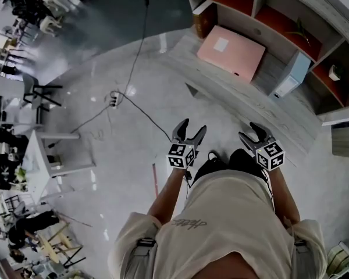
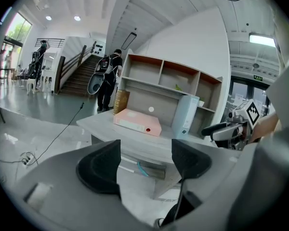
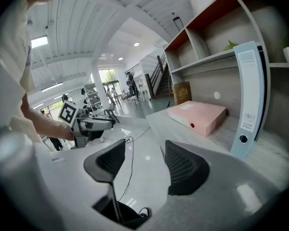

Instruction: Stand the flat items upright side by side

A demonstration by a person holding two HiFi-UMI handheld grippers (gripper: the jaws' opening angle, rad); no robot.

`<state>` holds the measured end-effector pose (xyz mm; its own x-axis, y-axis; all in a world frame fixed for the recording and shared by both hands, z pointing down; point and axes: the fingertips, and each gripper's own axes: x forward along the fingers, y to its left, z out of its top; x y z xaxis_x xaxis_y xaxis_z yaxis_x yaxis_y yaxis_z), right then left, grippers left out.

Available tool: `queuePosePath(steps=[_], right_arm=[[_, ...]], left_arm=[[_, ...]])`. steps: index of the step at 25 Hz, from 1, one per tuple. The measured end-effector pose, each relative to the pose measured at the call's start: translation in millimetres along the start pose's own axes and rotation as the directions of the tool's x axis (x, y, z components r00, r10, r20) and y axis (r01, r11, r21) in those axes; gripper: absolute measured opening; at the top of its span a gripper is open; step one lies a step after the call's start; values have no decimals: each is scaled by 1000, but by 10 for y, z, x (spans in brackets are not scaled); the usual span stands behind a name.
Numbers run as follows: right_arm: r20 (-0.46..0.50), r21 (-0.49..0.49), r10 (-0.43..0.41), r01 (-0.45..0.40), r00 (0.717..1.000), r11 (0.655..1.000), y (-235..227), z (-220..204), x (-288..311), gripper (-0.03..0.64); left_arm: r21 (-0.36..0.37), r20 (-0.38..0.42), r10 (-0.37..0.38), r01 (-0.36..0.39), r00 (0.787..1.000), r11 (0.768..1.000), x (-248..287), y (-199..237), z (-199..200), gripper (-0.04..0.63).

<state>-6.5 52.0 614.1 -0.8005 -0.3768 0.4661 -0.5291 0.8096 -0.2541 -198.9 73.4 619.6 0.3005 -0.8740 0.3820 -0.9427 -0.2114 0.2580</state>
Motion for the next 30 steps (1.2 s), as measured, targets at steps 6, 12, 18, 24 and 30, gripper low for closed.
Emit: queuePosePath(steps=[6,12,18,24,30], right_arm=[[-22,8,-13,13,1000,1000,-271,131,212,258],[-44,55,-24,27,999,998,-735,127,755,258],[-74,-25,-78,76,994,997,-1301,336,1321,258],[-6,25,-133,133,991,991,-1661,664,1562,258],[-11,78,-191,192,981,978,-1852,636,1566,262]], left_arm=[[-69,-31,26,-28,999,997,123,182,-26,351],[-25,-91,25,-28,995,999,531,476,196,353],[-64,-101,47,-54,994,997,1206,851,592,353],[-23,-109,41,-44,993,999,1931,1042,979,351],[-127,-125,38,-54,991,990,2348,1085,1049,350]])
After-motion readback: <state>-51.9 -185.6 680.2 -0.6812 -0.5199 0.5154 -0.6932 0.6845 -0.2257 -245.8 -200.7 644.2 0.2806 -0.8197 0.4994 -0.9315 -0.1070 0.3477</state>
